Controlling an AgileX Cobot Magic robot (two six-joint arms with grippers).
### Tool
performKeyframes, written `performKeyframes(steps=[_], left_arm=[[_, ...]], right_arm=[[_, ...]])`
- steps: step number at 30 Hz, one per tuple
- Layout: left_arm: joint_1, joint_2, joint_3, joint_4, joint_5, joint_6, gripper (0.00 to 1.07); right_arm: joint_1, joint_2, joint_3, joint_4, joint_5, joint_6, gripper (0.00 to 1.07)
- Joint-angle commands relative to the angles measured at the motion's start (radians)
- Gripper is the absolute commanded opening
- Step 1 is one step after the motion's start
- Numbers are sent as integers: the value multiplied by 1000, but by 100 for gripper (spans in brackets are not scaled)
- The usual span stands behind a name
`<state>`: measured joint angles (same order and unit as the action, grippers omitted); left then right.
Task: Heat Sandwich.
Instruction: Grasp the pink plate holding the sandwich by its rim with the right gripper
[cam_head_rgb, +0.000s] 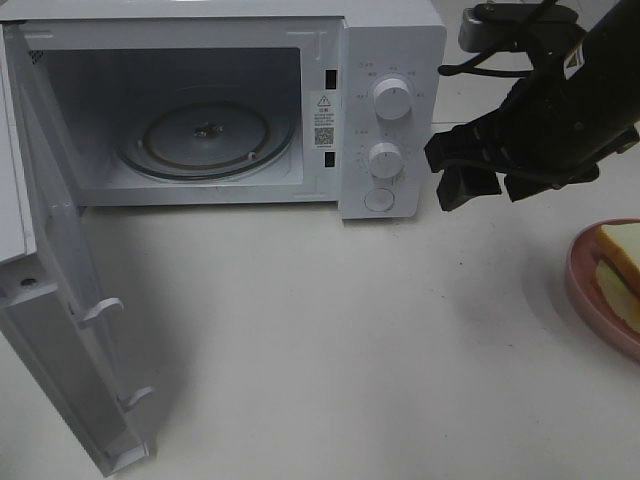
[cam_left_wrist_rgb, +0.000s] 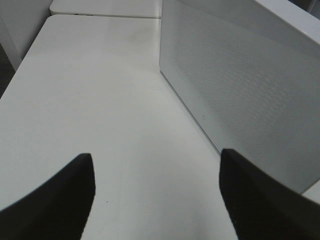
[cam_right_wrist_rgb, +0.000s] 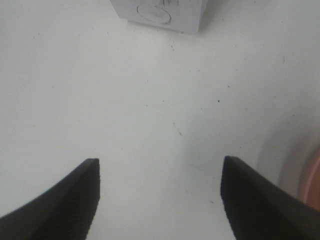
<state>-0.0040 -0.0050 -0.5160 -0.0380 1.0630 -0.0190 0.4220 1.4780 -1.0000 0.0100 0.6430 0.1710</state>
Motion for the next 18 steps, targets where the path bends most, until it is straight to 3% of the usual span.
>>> performKeyframes(steps=[1, 11, 15, 18], left_arm=[[-7, -23, 1, -1, 5, 1, 67], [-7, -23, 1, -1, 5, 1, 67], [-7, -23, 1, -1, 5, 1, 67], [-7, -23, 1, -1, 5, 1, 67]], right_arm=[[-3, -12, -52, -26, 131, -10, 69], [-71, -12, -141, -65, 288, -13, 69], [-180, -12, -146, -65, 331, -14, 69], [-209, -12, -146, -65, 335, -24, 69]])
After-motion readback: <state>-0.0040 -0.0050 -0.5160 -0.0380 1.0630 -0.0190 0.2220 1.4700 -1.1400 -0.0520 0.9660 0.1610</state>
